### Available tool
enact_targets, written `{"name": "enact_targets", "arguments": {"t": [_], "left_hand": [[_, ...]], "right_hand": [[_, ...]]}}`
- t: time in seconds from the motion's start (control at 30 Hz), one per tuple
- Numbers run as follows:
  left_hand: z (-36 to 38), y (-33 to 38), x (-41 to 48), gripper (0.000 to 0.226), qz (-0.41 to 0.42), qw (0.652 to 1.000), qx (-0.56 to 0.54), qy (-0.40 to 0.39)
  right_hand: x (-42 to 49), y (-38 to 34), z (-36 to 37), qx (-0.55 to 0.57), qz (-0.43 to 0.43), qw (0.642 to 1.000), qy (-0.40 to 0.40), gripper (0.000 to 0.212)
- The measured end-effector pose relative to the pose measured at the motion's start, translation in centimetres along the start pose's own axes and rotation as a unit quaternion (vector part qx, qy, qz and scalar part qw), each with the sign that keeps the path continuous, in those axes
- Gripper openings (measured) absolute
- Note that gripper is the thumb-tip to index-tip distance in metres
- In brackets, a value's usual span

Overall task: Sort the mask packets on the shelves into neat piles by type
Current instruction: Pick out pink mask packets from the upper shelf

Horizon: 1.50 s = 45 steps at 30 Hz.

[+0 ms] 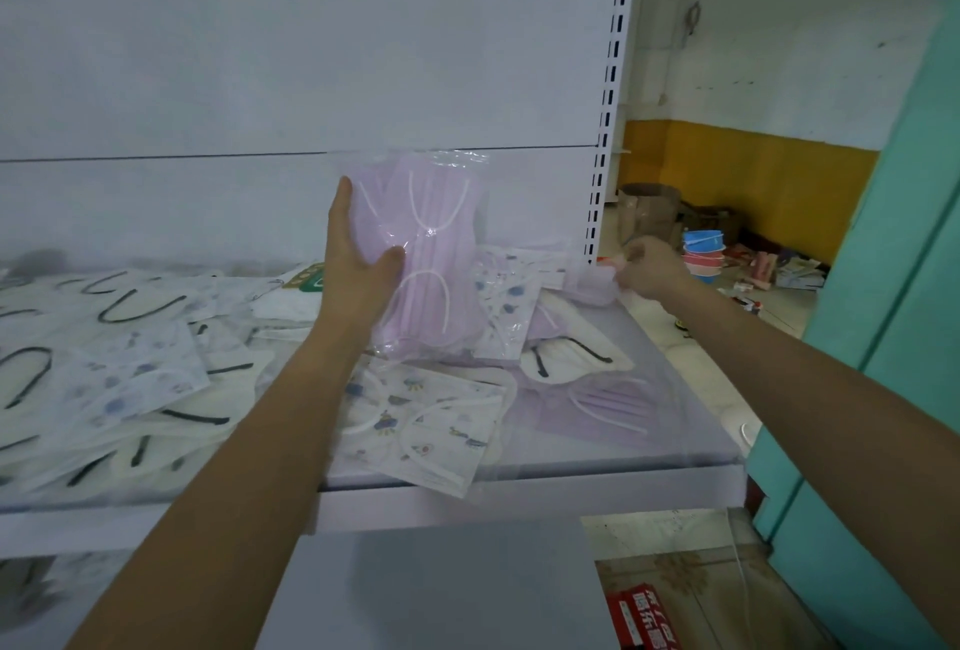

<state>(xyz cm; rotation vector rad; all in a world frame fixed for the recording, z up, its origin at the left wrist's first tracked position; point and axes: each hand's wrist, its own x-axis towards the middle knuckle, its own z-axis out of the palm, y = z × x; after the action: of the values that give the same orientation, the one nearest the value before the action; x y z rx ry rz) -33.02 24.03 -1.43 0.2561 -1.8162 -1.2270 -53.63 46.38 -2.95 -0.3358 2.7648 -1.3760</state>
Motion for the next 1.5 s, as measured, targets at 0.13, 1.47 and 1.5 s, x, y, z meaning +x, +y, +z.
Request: {"name": "enact_targets", "arguments": {"t": [0.13,1.47,1.5], "left_hand": [[0.3,0.1,-0.1,0.073,0.011,1.0,0.0,0.002],[3.7,4.2,1.4,0.057,-0.047,0.997,0.016,-0.065],[3.5,4.0,1.4,0.058,-0.036,0.997,0.034,-0.061]], "right_hand": [[0.9,0.3,-0.6,0.088,0.029,0.995,-0.028,0.061],[-11.5,-7.6,0.9,0.161,-0.235,0.955,-0.082,0.066],[-11.5,-7.2,0.3,0.118,-0.231,0.961,-0.091,0.074]]}}
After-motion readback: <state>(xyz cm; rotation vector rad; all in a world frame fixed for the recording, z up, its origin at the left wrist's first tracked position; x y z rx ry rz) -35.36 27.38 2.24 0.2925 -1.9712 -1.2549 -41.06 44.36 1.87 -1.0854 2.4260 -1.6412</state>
